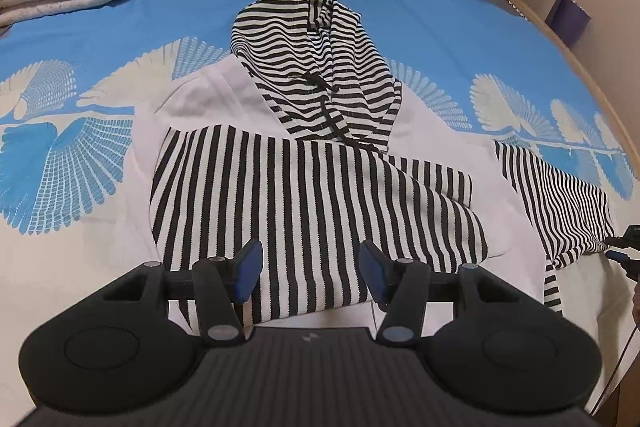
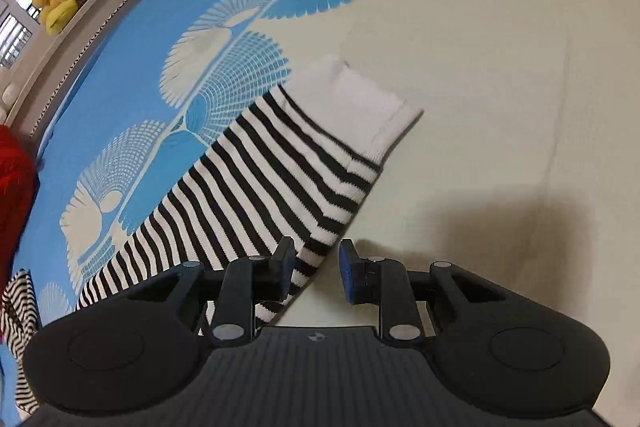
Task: Fold small clothes
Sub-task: 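Grasp the other striped sleeve cuff with the right tool and fold it across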
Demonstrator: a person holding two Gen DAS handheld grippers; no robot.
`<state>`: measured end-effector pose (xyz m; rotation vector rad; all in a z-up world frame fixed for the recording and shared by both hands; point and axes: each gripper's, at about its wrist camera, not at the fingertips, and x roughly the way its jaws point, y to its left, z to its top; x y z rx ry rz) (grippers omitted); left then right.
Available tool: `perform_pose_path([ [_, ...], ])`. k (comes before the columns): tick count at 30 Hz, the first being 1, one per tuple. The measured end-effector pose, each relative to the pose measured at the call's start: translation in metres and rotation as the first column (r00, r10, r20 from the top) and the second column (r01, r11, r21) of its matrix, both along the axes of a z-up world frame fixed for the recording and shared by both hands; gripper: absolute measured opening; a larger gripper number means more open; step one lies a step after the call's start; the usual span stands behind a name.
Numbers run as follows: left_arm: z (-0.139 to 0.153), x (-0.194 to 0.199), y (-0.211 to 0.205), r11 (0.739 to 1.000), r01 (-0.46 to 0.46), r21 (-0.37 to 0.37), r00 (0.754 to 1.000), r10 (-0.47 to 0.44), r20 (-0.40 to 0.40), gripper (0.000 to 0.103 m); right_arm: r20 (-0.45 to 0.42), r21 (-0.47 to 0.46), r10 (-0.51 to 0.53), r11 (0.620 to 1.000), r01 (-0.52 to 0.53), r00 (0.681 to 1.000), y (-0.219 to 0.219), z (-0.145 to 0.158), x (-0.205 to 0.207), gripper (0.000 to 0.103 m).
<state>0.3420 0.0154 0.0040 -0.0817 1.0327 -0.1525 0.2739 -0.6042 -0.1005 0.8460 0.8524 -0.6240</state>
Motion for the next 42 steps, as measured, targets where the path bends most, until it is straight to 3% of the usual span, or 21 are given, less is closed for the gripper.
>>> perform_pose_path([
  [8,0.003,0.002,0.006,1.0,-0.009,-0.015,1.0,0.009,0.002,0.058,0.047,0.011,-0.092,0.996,0.092,0.995,-0.013,-0.01,0.004,0.024],
  [11,0.005,0.002,0.011,1.0,-0.013,-0.021,1.0,0.013,0.003,0.058,0.044,0.004,-0.113,0.994,0.113,0.993,-0.016,-0.012,0.006,0.014],
  [18,0.007,0.003,0.022,0.999,-0.035,-0.027,0.999,0.035,0.003,0.058,0.038,-0.038,-0.124,0.991,0.126,0.992,-0.013,-0.01,0.01,0.007],
  [22,0.009,0.003,0.031,0.998,-0.054,-0.032,0.999,0.054,0.006,0.058,0.018,-0.142,-0.113,0.983,0.114,0.993,0.001,0.003,0.018,0.006],
  [25,0.013,0.004,0.043,0.996,-0.082,-0.041,0.997,0.082,0.01,0.058,-0.019,-0.284,-0.086,0.956,0.077,0.996,0.026,0.024,0.033,0.005],
  [29,0.024,0.008,0.071,0.986,-0.153,-0.066,0.988,0.155,0.027,0.058,0.06,-0.507,0.149,0.856,-0.099,0.987,0.107,0.075,0.062,0.004],
  [31,0.029,0.011,0.086,0.978,-0.194,-0.077,0.98,0.197,0.035,0.058,0.124,-0.573,0.346,0.79,-0.217,0.93,0.17,0.096,0.07,0.004],
  [33,0.032,0.014,0.099,0.969,-0.232,-0.089,0.971,0.236,0.032,0.058,0.19,-0.588,0.558,0.723,-0.362,0.808,0.238,0.111,0.069,0.004],
  [35,0.034,0.018,0.113,0.956,-0.272,-0.111,0.961,0.276,0.021,0.058,0.257,-0.546,0.76,0.624,-0.559,0.597,0.307,0.117,0.061,0.005],
  [37,0.037,0.021,0.123,0.944,-0.299,-0.139,0.953,0.304,0.014,0.058,0.284,-0.45,0.871,0.49,-0.747,0.4,0.363,0.111,0.051,0.005],
  [38,0.039,0.023,0.128,0.939,-0.309,-0.149,0.949,0.314,0.014,0.058,0.279,-0.388,0.893,0.441,-0.809,0.353,0.384,0.106,0.047,0.005],
  [39,0.04,0.024,0.131,0.937,-0.316,-0.153,0.947,0.321,0.013,0.058,0.261,-0.31,0.903,0.413,-0.857,0.341,0.402,0.1,0.043,0.005],
  [40,0.04,0.025,0.132,0.934,-0.321,-0.156,0.945,0.327,0.013,0.058,0.243,-0.246,0.902,0.414,-0.876,0.358,0.41,0.097,0.042,0.005],
  [42,0.039,0.026,0.134,0.932,-0.324,-0.163,0.944,0.329,0.004,0.058,0.188,-0.138,0.884,0.455,-0.88,0.428,0.414,0.095,0.044,0.009],
])
